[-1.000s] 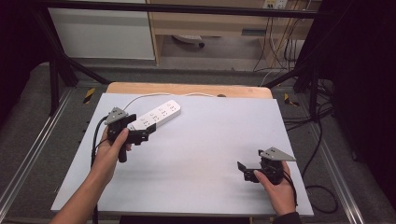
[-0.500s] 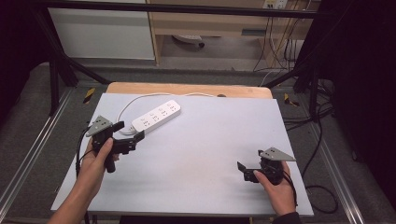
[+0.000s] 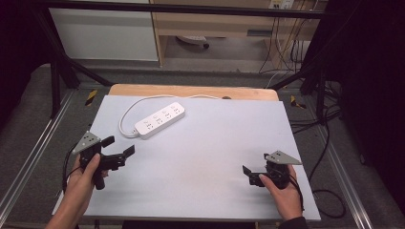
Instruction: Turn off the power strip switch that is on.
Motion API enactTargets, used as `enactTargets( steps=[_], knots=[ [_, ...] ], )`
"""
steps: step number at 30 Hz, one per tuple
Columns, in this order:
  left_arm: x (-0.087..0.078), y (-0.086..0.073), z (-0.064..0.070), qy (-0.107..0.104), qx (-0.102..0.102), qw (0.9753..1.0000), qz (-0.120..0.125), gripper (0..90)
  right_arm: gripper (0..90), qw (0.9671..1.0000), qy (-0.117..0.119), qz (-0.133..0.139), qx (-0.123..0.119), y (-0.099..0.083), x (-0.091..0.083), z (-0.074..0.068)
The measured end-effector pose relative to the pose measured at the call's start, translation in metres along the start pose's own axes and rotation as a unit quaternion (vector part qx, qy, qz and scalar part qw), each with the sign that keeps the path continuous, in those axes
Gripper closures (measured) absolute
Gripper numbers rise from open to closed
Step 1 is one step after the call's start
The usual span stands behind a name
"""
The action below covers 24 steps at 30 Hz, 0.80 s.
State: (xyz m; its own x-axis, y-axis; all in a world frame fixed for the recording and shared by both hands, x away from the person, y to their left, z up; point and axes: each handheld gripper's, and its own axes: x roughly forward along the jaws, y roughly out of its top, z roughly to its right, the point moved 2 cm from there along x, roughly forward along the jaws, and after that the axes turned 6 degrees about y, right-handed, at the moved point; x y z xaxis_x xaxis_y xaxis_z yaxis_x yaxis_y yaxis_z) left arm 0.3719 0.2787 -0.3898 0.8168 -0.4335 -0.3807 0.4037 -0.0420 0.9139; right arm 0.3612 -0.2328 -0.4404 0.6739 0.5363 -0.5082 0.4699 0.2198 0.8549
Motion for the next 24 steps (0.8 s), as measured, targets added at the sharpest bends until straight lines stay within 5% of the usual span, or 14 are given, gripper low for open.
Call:
enactTargets(
  steps=[7, 16, 24],
  knots=[
    [-0.002, -0.021, 0.001, -0.006, -0.007, 0.9999, -0.006, 6.7, 3.3, 1.0000, -0.001, -0.001, 0.002, 0.000, 0.000, 0.000],
    [0.004, -0.048, 0.015, -0.025, 0.013, 0.9990, -0.034, 6.7, 3.5, 0.9999, -0.011, -0.007, 0.003, -0.002, 0.002, 0.002],
    [0.012, -0.056, 0.021, -0.030, 0.023, 0.9986, -0.036, 6.7, 3.7, 0.9946, -0.059, -0.078, 0.036, -0.018, 0.015, 0.017]
  ],
)
